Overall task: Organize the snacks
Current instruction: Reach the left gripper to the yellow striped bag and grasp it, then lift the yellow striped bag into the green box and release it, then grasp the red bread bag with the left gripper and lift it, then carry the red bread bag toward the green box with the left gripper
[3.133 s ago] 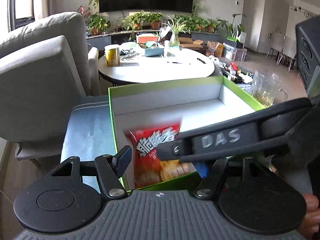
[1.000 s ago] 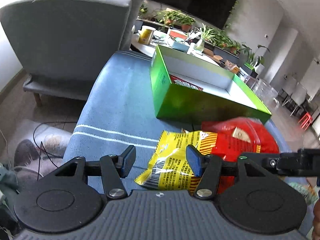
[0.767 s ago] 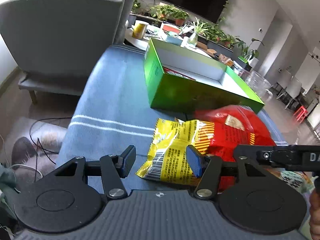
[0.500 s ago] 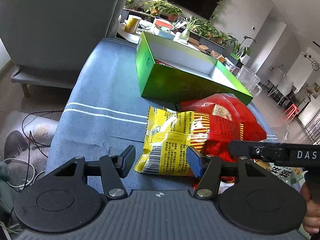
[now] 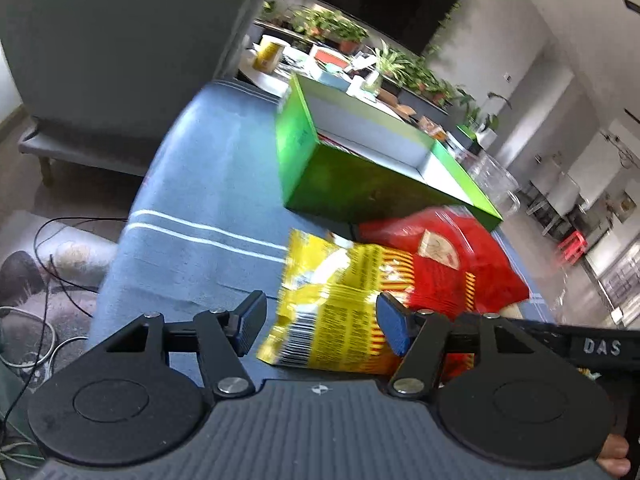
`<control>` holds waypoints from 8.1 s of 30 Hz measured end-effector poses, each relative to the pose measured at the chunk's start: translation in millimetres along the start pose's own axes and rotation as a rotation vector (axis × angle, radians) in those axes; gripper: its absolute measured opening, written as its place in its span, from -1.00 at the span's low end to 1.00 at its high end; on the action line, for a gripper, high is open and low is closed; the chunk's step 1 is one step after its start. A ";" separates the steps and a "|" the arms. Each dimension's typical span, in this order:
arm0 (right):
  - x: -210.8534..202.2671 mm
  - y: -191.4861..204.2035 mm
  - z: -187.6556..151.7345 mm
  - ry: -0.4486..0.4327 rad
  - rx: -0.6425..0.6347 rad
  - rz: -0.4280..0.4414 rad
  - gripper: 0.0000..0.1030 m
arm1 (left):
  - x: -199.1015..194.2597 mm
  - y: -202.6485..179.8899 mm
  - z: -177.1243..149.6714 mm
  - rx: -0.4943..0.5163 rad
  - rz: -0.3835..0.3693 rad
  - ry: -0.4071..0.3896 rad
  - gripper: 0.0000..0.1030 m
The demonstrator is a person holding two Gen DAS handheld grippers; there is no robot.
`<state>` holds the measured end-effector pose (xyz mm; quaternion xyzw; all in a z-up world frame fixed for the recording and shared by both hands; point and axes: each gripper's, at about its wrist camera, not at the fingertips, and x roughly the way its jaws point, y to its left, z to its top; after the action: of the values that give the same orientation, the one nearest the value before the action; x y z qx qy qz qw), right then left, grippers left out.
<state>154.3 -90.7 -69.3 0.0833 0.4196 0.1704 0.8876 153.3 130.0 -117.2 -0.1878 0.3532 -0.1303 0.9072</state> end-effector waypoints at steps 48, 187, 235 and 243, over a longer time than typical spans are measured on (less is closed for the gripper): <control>-11.0 2.3 10.7 -0.039 0.009 0.054 0.23 | -7.7 -5.9 -5.1 0.062 -0.043 -0.005 0.26; -9.8 -85.3 53.2 -0.079 0.102 0.148 0.29 | 40.5 -94.0 13.8 0.191 -0.029 0.016 0.43; 5.4 -58.5 49.3 -0.073 0.005 0.104 0.18 | 58.2 -129.1 16.3 0.218 -0.174 0.065 0.46; -17.1 -51.2 55.0 -0.155 -0.004 0.137 0.17 | 35.4 -141.4 23.8 0.264 -0.178 -0.019 0.46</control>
<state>198.6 -144.9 -37.1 0.1232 0.3427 0.2247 0.9038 180.4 -3.8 -60.8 -0.0989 0.3066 -0.2536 0.9121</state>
